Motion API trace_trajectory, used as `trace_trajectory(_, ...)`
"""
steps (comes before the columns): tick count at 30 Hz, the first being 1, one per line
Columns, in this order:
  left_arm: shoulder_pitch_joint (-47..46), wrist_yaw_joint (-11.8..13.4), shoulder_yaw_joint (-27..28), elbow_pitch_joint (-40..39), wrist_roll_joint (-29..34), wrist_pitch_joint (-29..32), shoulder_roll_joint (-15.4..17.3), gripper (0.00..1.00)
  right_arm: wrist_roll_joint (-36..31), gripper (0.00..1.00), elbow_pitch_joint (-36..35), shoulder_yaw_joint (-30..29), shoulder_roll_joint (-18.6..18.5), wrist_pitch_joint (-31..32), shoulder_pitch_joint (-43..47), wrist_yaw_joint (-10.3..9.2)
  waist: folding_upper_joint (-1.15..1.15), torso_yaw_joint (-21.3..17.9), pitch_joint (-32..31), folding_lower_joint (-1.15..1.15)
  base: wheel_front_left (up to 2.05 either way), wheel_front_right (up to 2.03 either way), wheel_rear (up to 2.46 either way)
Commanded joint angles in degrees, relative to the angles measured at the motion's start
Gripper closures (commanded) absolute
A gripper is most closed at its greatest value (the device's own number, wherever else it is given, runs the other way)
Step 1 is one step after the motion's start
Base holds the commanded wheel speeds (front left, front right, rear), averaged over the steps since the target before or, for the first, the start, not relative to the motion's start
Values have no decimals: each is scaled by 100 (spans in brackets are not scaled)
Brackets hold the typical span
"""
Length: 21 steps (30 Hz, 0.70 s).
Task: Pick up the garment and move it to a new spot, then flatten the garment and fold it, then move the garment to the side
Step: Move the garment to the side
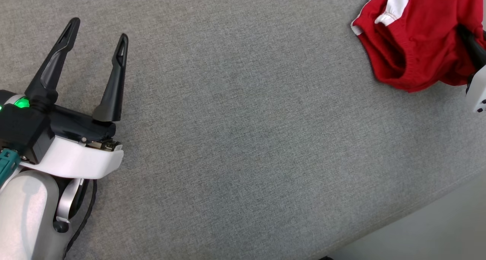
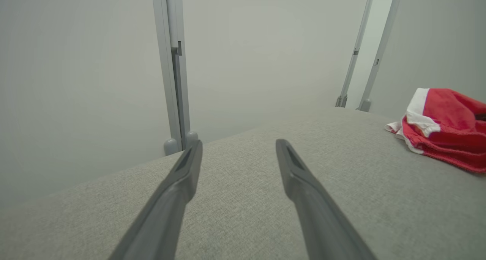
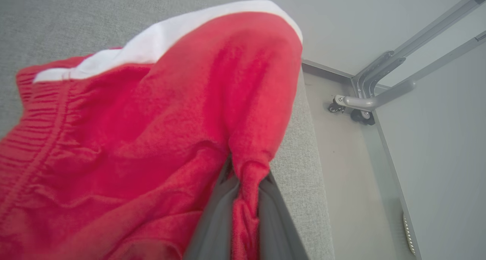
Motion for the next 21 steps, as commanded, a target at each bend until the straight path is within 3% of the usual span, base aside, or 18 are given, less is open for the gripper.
trace_trajectory(1,-88,-29,10,-1,12,-28,15,0,37,100,95,-32,18,-50,-68,0,0,21,27,0,0,0,0)
trace_trajectory(3,-92,-22,6,20,2,-39,17,0,105,39,252,-64,103,-102,-110,0,0,34,52,0,0,0,0)
trace_trajectory(4,-91,-15,6,33,-4,-49,18,0,138,0,339,-92,135,-133,-121,0,0,35,58,0,0,0,0)
trace_trajectory(14,51,45,-27,195,-56,-117,-10,0,135,0,1040,-645,421,-962,112,0,0,-11,-184,0,0,0,0)
trace_trajectory(21,246,170,33,361,-169,-233,-76,0,72,0,765,-1633,702,-1318,681,0,0,30,-585,0,0,0,0)
